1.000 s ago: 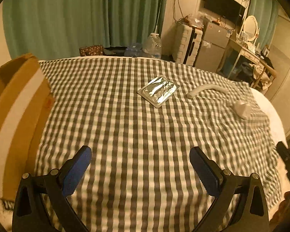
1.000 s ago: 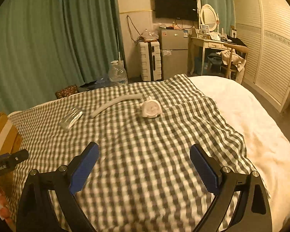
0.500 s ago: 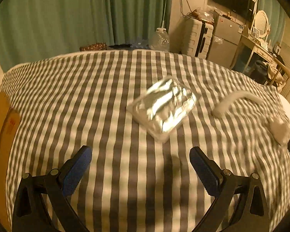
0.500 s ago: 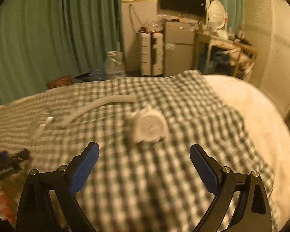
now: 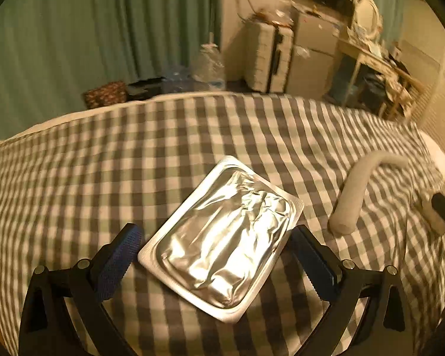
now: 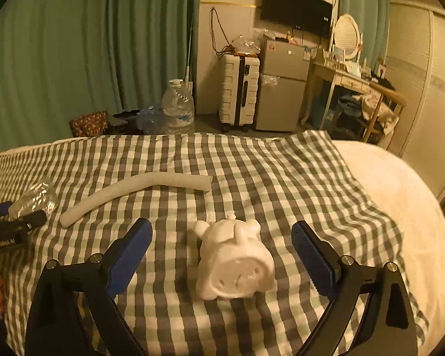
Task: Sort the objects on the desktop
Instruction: 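Grasp the silver foil packet with the left gripper while the right grasps the white piggy figurine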
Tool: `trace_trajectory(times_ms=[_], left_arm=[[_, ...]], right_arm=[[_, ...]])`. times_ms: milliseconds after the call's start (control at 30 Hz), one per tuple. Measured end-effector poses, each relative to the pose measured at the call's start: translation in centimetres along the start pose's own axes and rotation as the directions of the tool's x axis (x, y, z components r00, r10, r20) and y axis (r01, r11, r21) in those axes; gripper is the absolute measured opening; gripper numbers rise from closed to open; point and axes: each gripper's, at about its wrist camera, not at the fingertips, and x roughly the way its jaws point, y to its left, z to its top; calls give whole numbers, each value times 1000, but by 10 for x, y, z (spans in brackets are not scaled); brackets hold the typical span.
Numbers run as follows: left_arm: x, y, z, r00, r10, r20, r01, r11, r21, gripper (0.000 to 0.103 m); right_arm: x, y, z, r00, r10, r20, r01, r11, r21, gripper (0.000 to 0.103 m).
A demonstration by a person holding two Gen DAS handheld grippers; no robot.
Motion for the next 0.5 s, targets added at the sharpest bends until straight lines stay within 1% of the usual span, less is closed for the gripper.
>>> trace_trajectory(times_ms=[133,200,267,300,333,400,433,500], left_arm=[[0,-3,3,999,-38,-5,39,999,19,103],[-1,-6,1,999,-35,-4,35,998,45,101],[-6,-12,-4,999,-34,13,33,997,65,96],[-8,-13,-6,999,-32,21,31,997,74,91],[-9,-14,-9,999,-34,22,32,996,77,88],[-11,-16,-12,999,-34,24,32,996,81,85],[-12,-17,-12,999,-41,26,39,996,77,81],[-14,-17,-14,998,-44,34,41,996,77,77]], right_arm=[[12,-11,-1,1000,18,-24,-17,999,34,95],[13,-16,-3,999,24,-28,-22,999,47,95],[16,-19,-5,998,37,-46,-35,998,58,88],[16,-19,-7,997,39,-59,-36,998,59,78],[19,-20,-8,996,42,-79,-37,997,60,64],[21,-20,-10,995,37,-94,-32,998,63,50],[19,-21,-11,994,48,-95,-42,997,71,50],[18,-22,-13,994,56,-94,-49,996,80,50]])
